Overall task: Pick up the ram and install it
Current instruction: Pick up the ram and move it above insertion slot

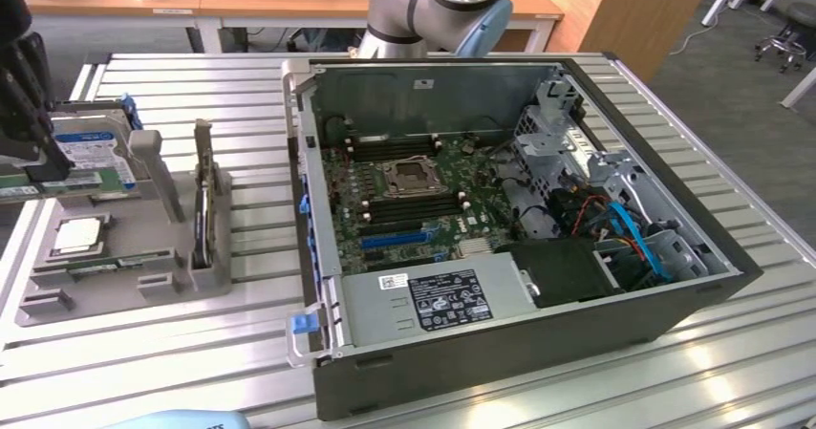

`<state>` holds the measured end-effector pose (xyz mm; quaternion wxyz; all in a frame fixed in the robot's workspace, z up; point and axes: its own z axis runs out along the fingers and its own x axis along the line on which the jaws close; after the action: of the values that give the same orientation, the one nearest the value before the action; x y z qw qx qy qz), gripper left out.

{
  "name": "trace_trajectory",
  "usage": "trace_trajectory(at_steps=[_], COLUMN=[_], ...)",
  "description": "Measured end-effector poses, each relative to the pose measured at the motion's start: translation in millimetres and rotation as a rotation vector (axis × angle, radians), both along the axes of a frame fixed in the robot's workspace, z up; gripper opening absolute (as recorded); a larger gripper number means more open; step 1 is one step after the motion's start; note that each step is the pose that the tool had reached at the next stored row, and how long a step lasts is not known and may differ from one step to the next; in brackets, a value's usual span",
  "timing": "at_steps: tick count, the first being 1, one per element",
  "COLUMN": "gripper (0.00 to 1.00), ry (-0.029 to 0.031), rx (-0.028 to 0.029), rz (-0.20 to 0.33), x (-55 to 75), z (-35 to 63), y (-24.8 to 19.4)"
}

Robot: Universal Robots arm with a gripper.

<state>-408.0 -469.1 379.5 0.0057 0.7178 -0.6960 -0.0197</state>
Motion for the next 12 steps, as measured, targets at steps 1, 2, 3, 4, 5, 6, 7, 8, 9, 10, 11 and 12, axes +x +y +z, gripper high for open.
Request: trace_trajectory(at_steps=[1, 2, 3, 4, 5, 6, 7, 8, 9, 10, 11, 12], gripper=[0.12, 0.12, 0.12, 0.12, 0.12, 0.12, 0.12, 0.12, 0.12, 0.12, 0.12, 0.12], ry=[0.0001, 0.0, 0.0, 0.0001, 0.0001, 0.0001, 0.0001, 0.0, 0.0001, 0.0, 0.0001, 0.0], rx=[-0.0001, -0.0001, -0.0001, -0.0001, -0.0001, -0.0001, 0.0, 0.0, 0.0, 0.0, -0.0001, -0.0001], rz=[0.0, 0.0, 0.0, 0.0, 0.0, 0.0, 0.0, 0.0, 0.0, 0.0, 0.0, 0.0], x=[0.1, 0.1, 0.1, 0.1, 0.2, 0.2, 0.2, 0.2, 0.3, 0.3, 0.3, 0.3], z=[2.0, 3.9, 5.9, 7.8, 9.8, 11.9, 13.6, 15.6, 17.6, 19.4, 21.2, 23.0], y=[0.0, 0.0, 0.0, 0.0, 0.0, 0.0, 0.0, 0.0, 0.0, 0.0, 0.0, 0.0])
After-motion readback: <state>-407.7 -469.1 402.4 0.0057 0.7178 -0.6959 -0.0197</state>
